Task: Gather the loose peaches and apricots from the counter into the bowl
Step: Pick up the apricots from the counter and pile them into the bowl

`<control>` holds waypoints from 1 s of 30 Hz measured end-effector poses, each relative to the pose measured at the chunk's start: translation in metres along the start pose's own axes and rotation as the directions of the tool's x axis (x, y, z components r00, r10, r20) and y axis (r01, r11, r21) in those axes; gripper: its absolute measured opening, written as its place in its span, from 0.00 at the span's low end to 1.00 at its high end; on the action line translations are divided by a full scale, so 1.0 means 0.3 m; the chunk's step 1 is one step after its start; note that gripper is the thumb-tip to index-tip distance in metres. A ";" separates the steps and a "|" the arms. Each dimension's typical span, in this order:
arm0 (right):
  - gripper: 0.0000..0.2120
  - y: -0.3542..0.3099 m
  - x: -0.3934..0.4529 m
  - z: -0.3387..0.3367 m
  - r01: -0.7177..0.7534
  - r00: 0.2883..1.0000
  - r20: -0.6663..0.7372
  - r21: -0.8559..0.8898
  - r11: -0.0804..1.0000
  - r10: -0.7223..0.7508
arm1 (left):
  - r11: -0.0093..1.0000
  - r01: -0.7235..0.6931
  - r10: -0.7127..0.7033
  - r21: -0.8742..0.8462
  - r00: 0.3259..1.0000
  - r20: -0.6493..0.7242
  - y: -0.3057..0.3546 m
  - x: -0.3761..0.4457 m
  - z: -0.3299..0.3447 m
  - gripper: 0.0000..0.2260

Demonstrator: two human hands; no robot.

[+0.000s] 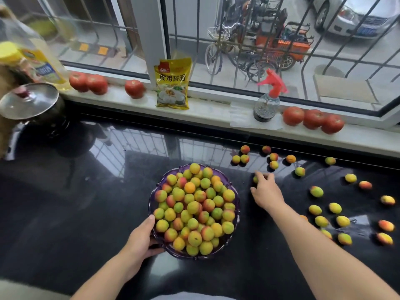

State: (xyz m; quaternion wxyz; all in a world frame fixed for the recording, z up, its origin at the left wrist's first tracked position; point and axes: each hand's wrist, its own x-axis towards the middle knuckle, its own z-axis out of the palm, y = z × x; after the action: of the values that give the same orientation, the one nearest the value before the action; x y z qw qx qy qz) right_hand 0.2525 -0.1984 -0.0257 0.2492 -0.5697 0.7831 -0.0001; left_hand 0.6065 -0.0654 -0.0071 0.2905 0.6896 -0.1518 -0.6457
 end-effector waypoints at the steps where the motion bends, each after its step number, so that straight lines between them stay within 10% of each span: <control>1: 0.25 -0.002 0.006 0.015 0.008 1.000 -0.018 -0.006 1.000 -0.008 | 1.000 -0.011 0.011 0.014 1.000 0.011 0.004 -0.002 -0.001 0.16; 9: 0.10 0.024 -0.245 0.149 0.070 0.993 -0.108 0.300 0.951 -0.038 | 0.994 -0.053 0.052 0.093 0.999 0.011 0.015 0.004 -0.017 0.13; 13: 0.16 0.054 -0.446 0.137 -0.038 0.995 -0.035 0.711 0.702 0.089 | 0.994 -0.053 0.052 0.096 0.999 0.015 0.011 0.010 -0.022 0.13; 19: 0.21 0.018 -0.636 0.062 -0.008 0.992 0.067 0.877 0.481 -0.105 | 0.995 -0.067 0.064 0.078 0.997 0.045 0.000 0.025 -0.034 0.13; 30: 0.16 -0.058 -0.675 0.034 0.212 0.977 -0.142 0.668 0.713 -0.158 | 0.992 -0.086 0.078 0.089 0.993 0.089 -0.008 0.028 -0.047 0.14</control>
State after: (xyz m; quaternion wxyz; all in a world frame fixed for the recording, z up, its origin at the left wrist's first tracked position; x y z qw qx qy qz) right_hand 0.3178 -0.0209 0.0492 0.4093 -0.5141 0.6765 -0.3324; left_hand 0.6211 -0.0657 -0.0154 0.2777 0.6673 -0.2220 -0.6545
